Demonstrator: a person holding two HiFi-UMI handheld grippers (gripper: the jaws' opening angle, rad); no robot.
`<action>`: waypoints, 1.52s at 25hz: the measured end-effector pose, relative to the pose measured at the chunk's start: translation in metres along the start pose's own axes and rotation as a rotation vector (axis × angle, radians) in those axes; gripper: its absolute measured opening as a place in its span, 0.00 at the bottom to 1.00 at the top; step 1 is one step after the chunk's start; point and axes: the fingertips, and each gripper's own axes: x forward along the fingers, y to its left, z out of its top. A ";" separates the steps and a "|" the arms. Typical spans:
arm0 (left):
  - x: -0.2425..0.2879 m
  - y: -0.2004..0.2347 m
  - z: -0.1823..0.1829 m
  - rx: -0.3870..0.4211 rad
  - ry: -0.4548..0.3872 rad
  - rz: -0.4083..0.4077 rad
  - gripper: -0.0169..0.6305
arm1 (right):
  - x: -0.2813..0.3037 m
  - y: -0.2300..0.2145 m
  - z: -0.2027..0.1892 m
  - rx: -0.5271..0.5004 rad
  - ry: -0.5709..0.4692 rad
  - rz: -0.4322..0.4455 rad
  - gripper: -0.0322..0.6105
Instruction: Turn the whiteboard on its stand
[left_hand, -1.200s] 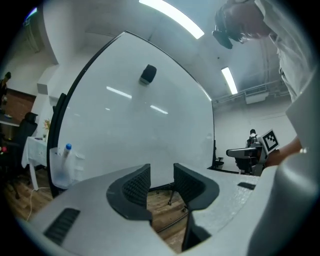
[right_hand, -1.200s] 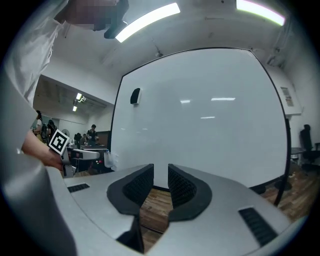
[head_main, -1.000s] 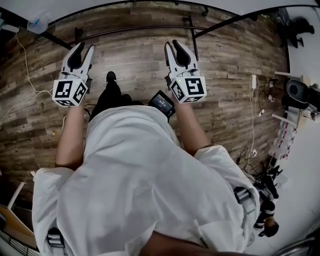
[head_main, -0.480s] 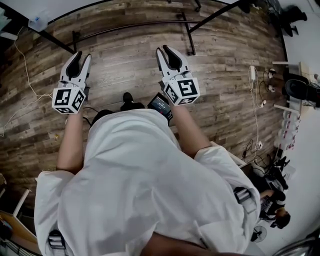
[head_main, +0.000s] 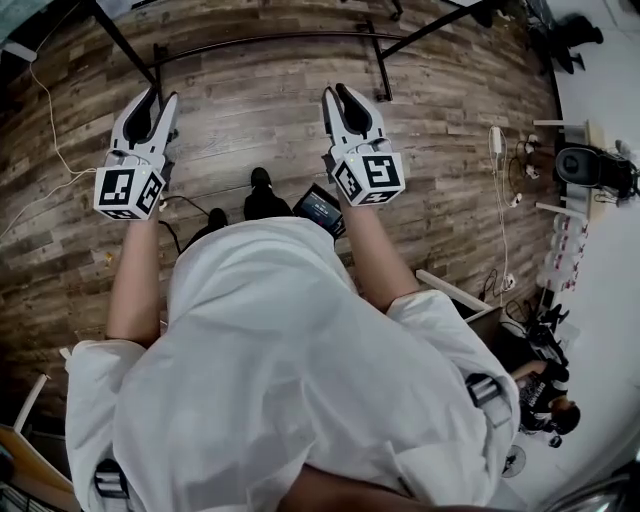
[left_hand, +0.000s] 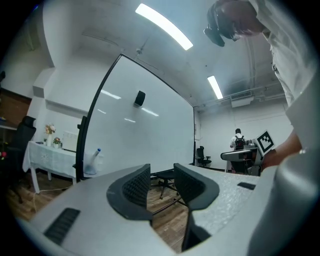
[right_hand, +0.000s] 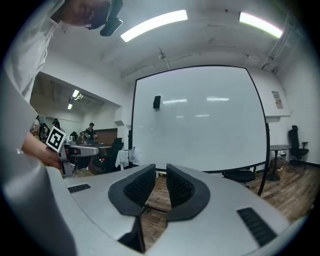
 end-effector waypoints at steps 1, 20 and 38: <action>-0.015 0.007 0.001 0.022 -0.001 0.008 0.26 | -0.004 0.015 0.000 -0.005 0.000 0.002 0.15; -0.097 -0.007 -0.004 -0.041 -0.014 -0.027 0.26 | -0.088 0.066 0.004 -0.028 -0.033 -0.078 0.14; -0.083 -0.100 -0.027 -0.037 0.015 -0.048 0.26 | -0.158 0.029 -0.037 0.014 -0.016 -0.086 0.13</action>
